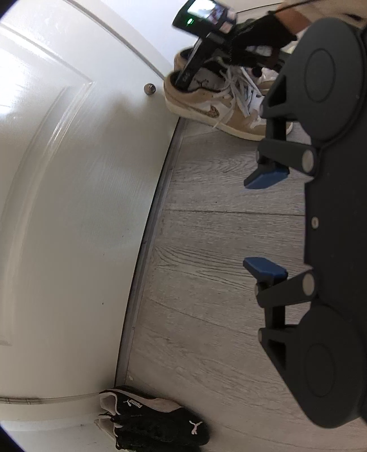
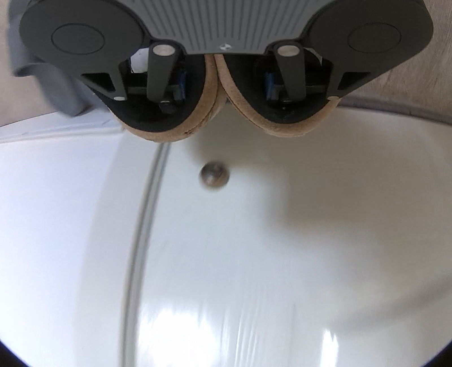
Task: Organize scattered shoes
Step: 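Carry the tan-and-white sneakers with the right gripper toward the corner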
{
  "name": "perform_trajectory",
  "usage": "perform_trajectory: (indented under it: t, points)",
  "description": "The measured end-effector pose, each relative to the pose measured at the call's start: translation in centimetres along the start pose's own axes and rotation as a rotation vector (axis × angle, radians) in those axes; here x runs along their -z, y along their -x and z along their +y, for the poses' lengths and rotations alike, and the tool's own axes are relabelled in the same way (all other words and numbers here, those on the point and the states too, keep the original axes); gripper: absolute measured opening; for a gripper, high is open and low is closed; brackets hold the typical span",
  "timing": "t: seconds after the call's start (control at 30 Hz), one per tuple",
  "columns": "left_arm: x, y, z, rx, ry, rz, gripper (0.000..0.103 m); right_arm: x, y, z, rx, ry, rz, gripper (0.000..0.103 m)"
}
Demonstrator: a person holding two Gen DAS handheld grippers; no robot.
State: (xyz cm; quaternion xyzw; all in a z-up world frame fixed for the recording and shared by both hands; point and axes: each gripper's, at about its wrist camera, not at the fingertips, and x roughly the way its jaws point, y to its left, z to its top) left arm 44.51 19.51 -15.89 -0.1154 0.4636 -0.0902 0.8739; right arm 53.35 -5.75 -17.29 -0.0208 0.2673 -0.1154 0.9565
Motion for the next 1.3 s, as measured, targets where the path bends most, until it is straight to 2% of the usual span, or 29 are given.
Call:
perform_trajectory:
  t: [0.17, 0.33, 0.53, 0.6, 0.73, 0.83, 0.93, 1.03, 1.07, 1.13, 1.3]
  points:
    - [1.3, 1.4, 0.6, 0.012, -0.007, -0.034, 0.054, 0.9, 6.2, 0.0, 0.074, -0.018, -0.154, 0.048]
    - [3.5, 4.1, 1.5, 0.038, -0.017, -0.104, 0.054, 3.2, 13.1, 1.1, 0.175, -0.042, -0.280, 0.048]
    - [8.0, 9.0, 2.5, 0.068, -0.044, -0.229, 0.054, 4.8, 19.3, 2.5, 0.186, -0.029, -0.413, 0.048]
    - [9.3, 10.5, 2.5, 0.076, -0.030, -0.262, 0.054, 5.2, 22.1, 2.4, 0.170, -0.037, -0.459, 0.047]
    - [13.8, 16.1, 1.9, 0.058, -0.012, -0.366, 0.054, 6.1, 28.9, 2.3, 0.107, -0.045, -0.536, 0.048]
    - [17.9, 22.2, 1.9, 0.009, -0.010, -0.453, 0.054, 6.6, 34.5, 1.8, 0.028, -0.063, -0.555, 0.048]
    - [20.3, 27.0, 2.4, -0.023, 0.017, -0.498, 0.055, 7.5, 40.8, 0.5, -0.048, -0.120, -0.559, 0.048]
    - [21.1, 31.4, 2.5, -0.037, -0.006, -0.561, 0.057, 8.8, 44.3, 0.3, -0.120, -0.173, -0.554, 0.048]
    - [21.3, 33.0, 2.4, -0.066, -0.030, -0.606, 0.057, 9.3, 45.4, 0.3, -0.144, -0.191, -0.552, 0.048]
    - [21.7, 34.5, 2.7, -0.080, -0.029, -0.656, 0.057, 10.0, 47.9, 0.2, -0.208, -0.185, -0.551, 0.048]
    - [22.3, 36.6, 4.8, -0.080, -0.018, -0.713, 0.057, 10.9, 51.3, 5.2, -0.255, -0.087, -0.598, 0.048]
